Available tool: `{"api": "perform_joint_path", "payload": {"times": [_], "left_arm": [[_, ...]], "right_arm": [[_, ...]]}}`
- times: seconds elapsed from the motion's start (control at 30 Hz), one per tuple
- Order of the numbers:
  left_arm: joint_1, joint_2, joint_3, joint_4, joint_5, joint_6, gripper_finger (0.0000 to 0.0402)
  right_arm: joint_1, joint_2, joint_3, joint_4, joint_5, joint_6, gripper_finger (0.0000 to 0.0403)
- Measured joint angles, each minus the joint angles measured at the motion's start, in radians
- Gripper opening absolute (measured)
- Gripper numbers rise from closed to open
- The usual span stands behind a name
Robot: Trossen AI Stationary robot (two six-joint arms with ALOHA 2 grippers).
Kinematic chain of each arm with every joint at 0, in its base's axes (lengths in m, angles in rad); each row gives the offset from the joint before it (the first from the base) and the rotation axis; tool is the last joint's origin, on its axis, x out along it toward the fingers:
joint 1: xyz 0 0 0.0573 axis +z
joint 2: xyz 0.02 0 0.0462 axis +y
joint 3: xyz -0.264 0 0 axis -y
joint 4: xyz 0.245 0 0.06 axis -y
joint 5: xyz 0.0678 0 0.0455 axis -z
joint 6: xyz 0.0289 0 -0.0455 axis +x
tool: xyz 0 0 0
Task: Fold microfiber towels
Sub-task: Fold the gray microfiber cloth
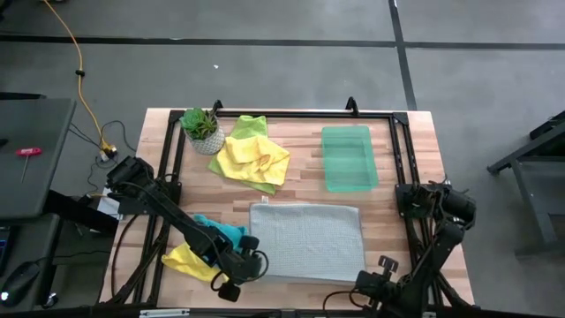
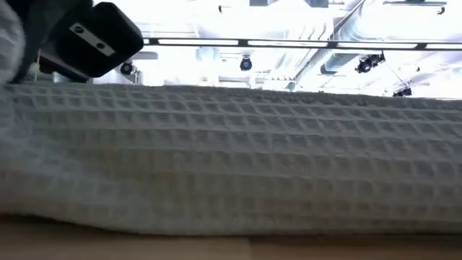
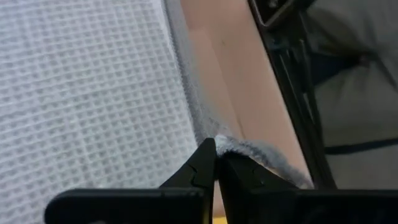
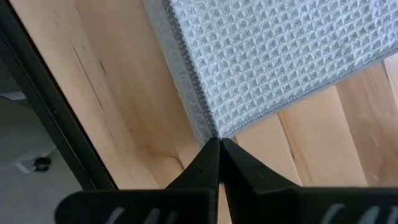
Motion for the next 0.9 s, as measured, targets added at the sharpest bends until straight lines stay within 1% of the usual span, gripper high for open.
{"api": "perform_joint_path", "payload": {"times": [0.07, 0.13, 0.2, 0.37, 0.43, 0.5, 0.57, 0.63, 0.67, 0.73, 0.8, 0.9], "left_arm": [[-0.005, 0.0, -0.001, -0.013, 0.014, -0.008, 0.0017], [-0.012, 0.0, -0.001, -0.019, 0.041, -0.008, 0.003], [-0.016, 0.0, -0.001, -0.019, 0.061, -0.008, 0.0047], [-0.026, -0.004, -0.001, -0.005, 0.057, 0.001, 0.0104], [-0.023, -0.024, 0.0, -0.008, 0.057, 0.001, 0.0125], [-0.007, -0.05, 0.021, -0.044, 0.051, 0.027, 0.014], [0.009, -0.085, 0.036, -0.088, 0.002, 0.071, 0.0149], [0.027, -0.114, 0.038, -0.09, -0.078, 0.128, 0.0152], [0.039, -0.124, 0.034, -0.088, -0.116, 0.154, 0.0153], [0.065, -0.131, 0.018, -0.07, -0.153, 0.197, 0.0154], [0.096, -0.13, -0.015, -0.026, -0.124, 0.222, 0.0153], [0.149, -0.116, -0.098, 0.108, -0.052, 0.238, 0.0148]], "right_arm": [[-0.003, 0.0, 0.0, -0.006, -0.019, -0.001, 0.0003], [-0.003, 0.0, 0.0, -0.006, -0.054, -0.001, 0.0016], [-0.004, 0.001, 0.0, -0.008, -0.07, -0.002, 0.004], [-0.005, -0.002, 0.028, -0.072, -0.039, -0.025, 0.0117], [-0.004, -0.005, 0.069, -0.136, -0.001, -0.036, 0.0145], [-0.003, -0.007, 0.128, -0.227, 0.065, -0.051, 0.0167], [-0.006, -0.008, 0.176, -0.344, 0.157, -0.048, 0.0182], [-0.012, -0.009, 0.2, -0.462, 0.25, 0.0, 0.0188], [-0.018, -0.01, 0.195, -0.487, 0.283, 0.026, 0.0189], [-0.034, -0.025, 0.133, -0.452, 0.324, 0.029, 0.0188], [-0.061, -0.039, 0.044, -0.39, 0.333, 0.031, 0.0182], [-0.106, -0.068, -0.118, -0.312, 0.349, 0.057, 0.0167]]}}
